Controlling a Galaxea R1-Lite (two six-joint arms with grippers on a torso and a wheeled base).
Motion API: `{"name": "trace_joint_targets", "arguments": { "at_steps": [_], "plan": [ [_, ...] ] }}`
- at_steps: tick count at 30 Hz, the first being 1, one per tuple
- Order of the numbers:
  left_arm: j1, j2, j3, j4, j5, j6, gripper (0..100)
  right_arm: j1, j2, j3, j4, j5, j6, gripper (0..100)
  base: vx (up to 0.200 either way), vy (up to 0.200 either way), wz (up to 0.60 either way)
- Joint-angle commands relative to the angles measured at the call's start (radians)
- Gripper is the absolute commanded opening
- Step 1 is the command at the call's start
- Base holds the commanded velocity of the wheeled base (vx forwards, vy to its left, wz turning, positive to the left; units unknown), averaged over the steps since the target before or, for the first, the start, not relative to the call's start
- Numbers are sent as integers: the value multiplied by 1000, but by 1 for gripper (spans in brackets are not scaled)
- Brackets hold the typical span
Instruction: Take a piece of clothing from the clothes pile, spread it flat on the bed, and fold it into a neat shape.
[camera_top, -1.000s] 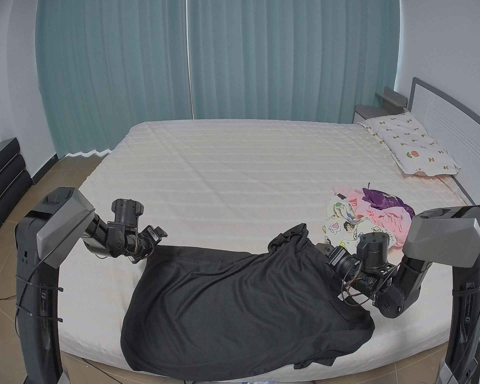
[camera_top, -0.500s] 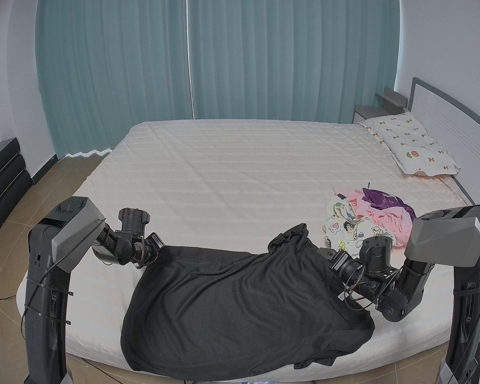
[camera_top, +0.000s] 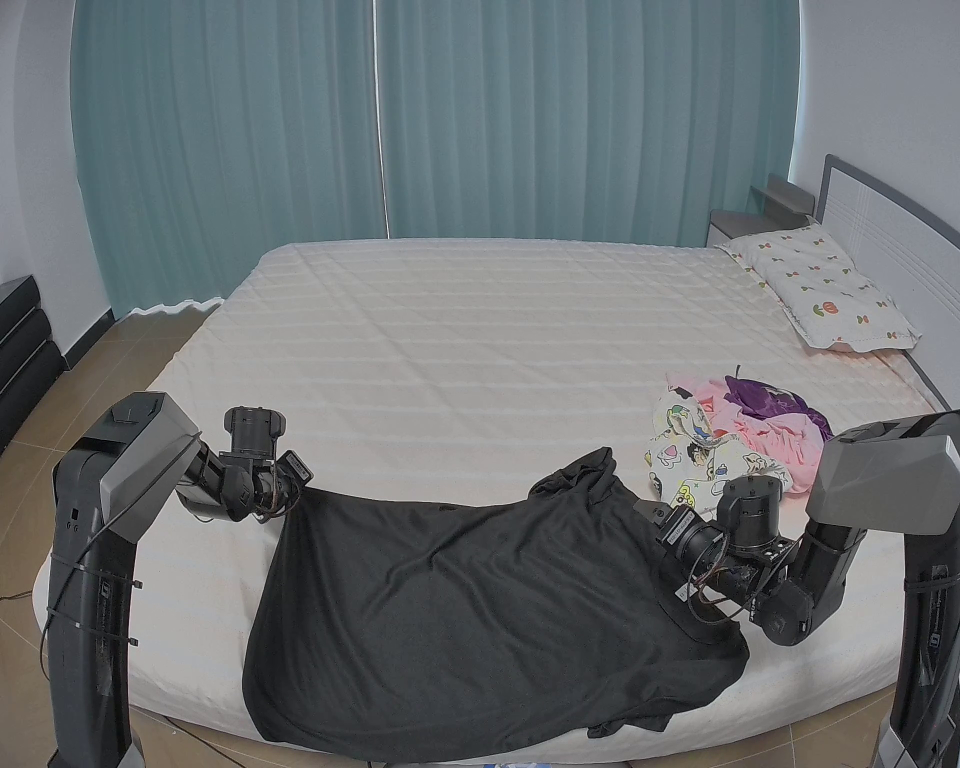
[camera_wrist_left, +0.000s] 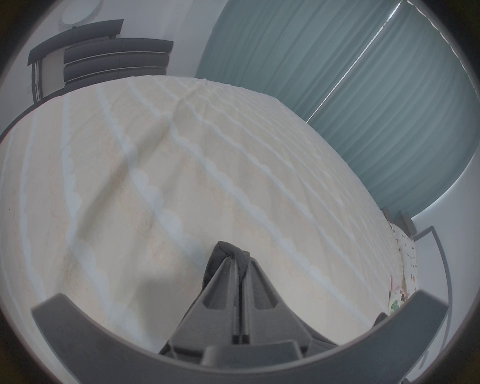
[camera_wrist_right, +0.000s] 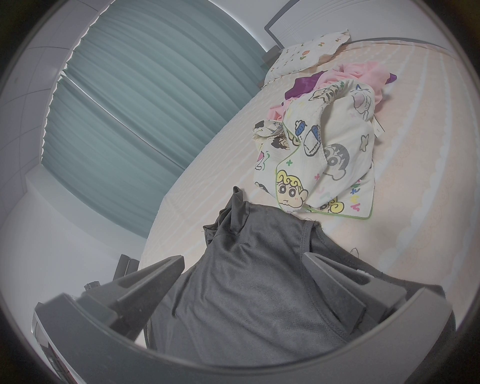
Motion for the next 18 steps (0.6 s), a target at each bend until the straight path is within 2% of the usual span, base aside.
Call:
{"name": "trace_joint_targets", "arguments": {
  "at_steps": [1,18],
  "plan": [
    [20,7,-24,0,1,-1,0,1,6,-1,-1,-1,-1,100,0,0,0],
    [79,24,-85,-32,1,-41,0,-28,50,-26,2,0,-13,100,0,0,0]
  ]
}}
